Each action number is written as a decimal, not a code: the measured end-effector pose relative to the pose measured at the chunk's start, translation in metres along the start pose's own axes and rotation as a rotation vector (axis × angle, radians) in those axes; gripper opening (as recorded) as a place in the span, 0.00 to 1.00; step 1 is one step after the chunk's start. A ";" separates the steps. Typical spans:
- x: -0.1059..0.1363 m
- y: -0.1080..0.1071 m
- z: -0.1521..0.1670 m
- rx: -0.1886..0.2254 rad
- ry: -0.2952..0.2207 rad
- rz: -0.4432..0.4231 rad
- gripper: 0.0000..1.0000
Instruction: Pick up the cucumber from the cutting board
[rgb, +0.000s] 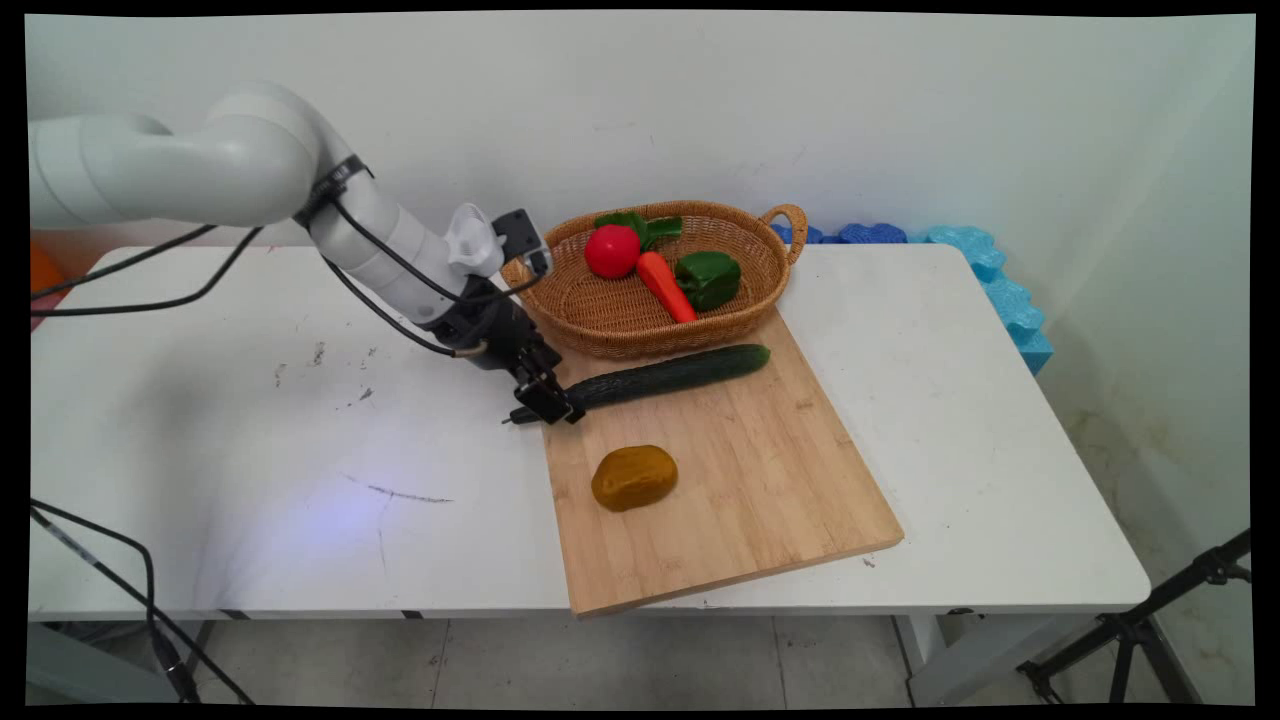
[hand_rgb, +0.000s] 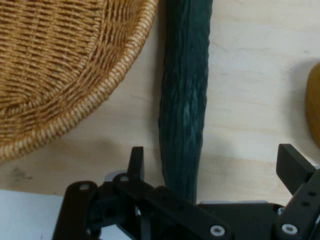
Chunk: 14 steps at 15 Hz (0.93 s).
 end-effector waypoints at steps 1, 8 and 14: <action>0.000 -0.001 0.004 0.002 -0.004 0.004 1.00; 0.004 -0.007 0.028 0.010 -0.017 0.020 1.00; 0.008 -0.012 0.043 0.014 -0.011 0.021 0.00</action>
